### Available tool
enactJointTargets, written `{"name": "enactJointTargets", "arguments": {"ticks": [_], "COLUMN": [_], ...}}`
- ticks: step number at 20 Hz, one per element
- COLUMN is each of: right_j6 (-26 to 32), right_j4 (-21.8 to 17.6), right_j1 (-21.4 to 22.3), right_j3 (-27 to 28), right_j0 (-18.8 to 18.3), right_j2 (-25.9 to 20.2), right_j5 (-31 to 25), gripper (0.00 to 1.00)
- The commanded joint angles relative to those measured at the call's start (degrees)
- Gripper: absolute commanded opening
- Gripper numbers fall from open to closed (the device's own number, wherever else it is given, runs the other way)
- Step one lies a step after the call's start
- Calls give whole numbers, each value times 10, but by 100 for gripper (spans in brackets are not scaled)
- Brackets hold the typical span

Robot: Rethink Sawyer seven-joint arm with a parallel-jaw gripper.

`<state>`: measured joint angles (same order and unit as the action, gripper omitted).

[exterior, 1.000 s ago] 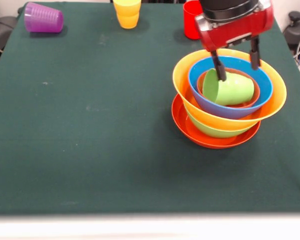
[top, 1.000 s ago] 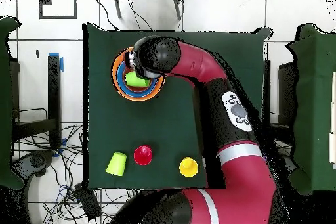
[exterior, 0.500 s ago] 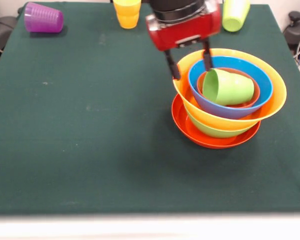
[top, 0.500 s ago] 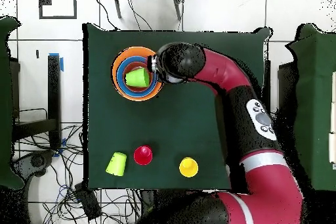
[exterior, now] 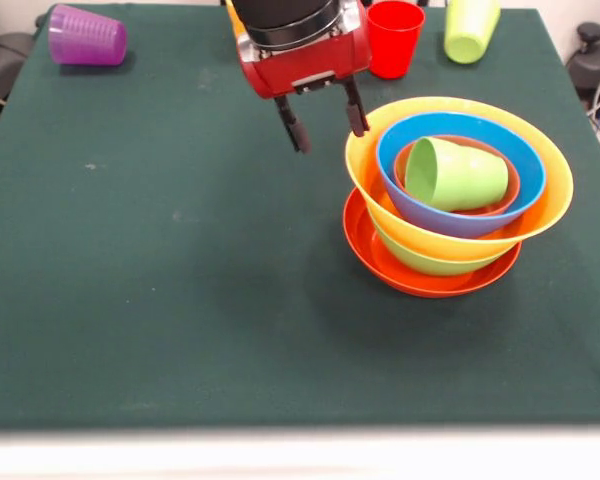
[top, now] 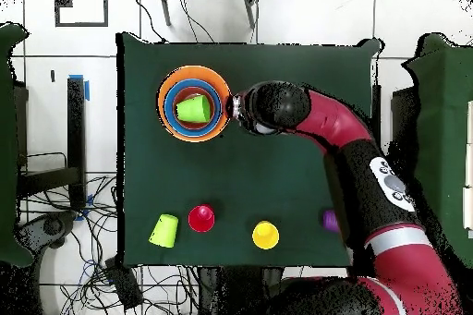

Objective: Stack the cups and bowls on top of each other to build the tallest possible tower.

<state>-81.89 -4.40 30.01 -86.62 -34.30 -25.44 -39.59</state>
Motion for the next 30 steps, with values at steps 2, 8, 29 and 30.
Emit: {"name": "enactJointTargets", "arguments": {"ticks": [2,8,29,30], "right_j6": [46,39,30,32], "right_j4": [-59,-65,-53,-60], "right_j1": [-26,-24,-5,-6], "right_j3": [-73,-77,-11,-6], "right_j0": [-7,-12,10,11], "right_j2": [-54,-68,-94,-88], "right_j5": [50,49,-24,-24], "gripper": [100,100,100,100]}}
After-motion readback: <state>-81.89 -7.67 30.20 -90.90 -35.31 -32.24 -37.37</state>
